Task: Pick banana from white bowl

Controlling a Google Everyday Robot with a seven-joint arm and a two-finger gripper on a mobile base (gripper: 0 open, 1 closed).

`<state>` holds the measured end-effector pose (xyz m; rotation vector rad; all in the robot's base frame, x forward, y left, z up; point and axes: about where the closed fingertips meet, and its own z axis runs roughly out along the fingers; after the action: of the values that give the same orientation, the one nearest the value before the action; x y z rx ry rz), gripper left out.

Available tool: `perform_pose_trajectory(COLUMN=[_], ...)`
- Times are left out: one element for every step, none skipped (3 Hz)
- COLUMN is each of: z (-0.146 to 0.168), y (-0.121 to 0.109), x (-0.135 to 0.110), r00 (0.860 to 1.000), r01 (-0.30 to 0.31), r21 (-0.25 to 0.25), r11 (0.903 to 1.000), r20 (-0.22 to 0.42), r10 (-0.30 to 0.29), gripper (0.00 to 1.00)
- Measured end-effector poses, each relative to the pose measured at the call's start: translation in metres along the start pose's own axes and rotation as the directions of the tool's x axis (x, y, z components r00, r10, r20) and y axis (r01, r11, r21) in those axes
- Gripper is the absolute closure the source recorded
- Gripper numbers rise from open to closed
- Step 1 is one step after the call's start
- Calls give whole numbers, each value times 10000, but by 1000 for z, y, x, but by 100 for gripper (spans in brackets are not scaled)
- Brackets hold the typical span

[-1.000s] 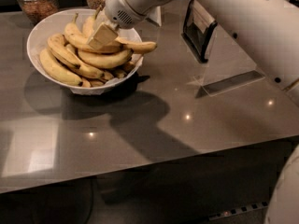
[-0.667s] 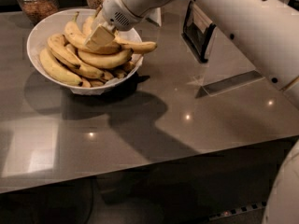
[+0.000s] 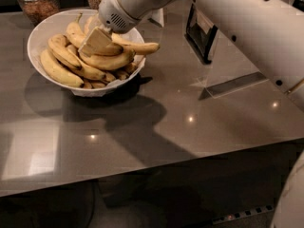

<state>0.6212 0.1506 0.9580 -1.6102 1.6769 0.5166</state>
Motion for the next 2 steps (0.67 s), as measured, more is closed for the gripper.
perform_pose_trajectory(z=[0,0], y=[3,2], x=[-4,3], r00=[9999,9990], r01=[-109,-200], r21=[19,216], r11=[9999,9996], r20=[-63,-406], r10=[109,208], gripper=[37,41])
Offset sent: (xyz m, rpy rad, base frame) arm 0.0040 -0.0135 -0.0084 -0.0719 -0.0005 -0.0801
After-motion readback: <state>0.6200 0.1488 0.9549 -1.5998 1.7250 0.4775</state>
